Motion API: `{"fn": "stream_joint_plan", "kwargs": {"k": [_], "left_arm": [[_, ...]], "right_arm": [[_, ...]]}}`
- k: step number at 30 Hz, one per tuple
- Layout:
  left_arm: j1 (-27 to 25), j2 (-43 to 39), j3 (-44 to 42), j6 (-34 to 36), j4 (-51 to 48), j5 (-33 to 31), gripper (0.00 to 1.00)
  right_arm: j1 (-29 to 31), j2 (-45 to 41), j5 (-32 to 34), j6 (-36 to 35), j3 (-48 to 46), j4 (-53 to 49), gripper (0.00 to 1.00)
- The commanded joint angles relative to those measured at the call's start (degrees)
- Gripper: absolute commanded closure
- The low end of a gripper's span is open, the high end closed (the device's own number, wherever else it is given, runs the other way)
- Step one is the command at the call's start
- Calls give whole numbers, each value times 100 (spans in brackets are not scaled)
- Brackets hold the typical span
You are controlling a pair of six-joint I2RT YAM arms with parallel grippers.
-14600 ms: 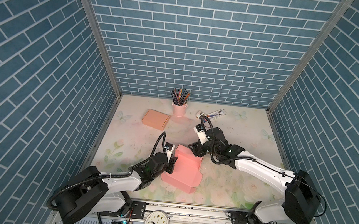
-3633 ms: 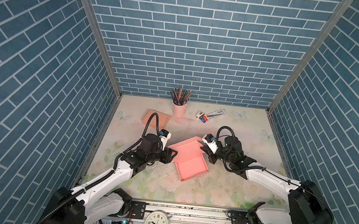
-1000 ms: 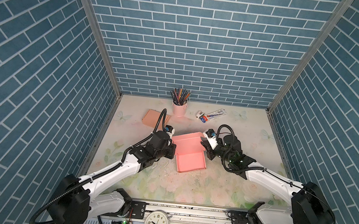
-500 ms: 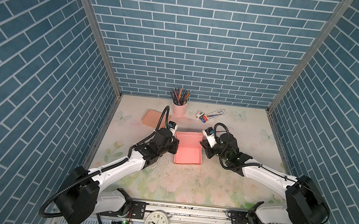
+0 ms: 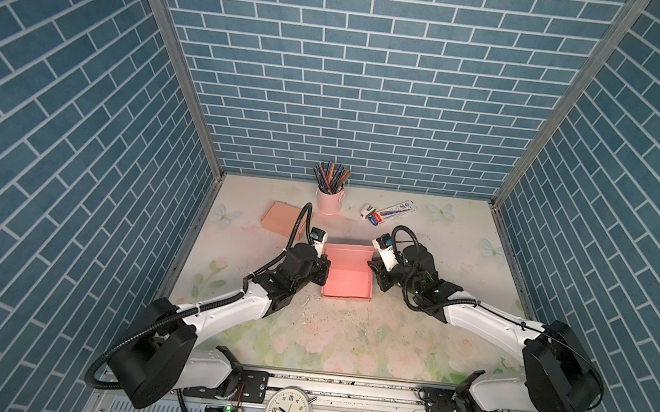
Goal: Fold the paper box
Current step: 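Swing the pink lid down over the box with both grippers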
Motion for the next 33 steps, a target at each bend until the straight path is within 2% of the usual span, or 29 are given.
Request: {"fn": "stream_joint_plan", "kwargs": {"k": [1, 13, 18, 33], "left_arm": [[-239, 60, -130, 94, 550, 21, 97], [-766, 136, -580, 33, 1173, -577, 97], [-921, 89, -881, 123, 1685, -537, 96], [-1123, -39, -1471, 263, 2015, -769, 95]], "right_arm": [[115, 1, -208, 169, -1, 110, 81], [146, -342, -257, 360, -437, 101, 82], [283, -496, -237, 387, -608, 89, 81], [463, -844, -6, 585, -932, -188, 81]]}}
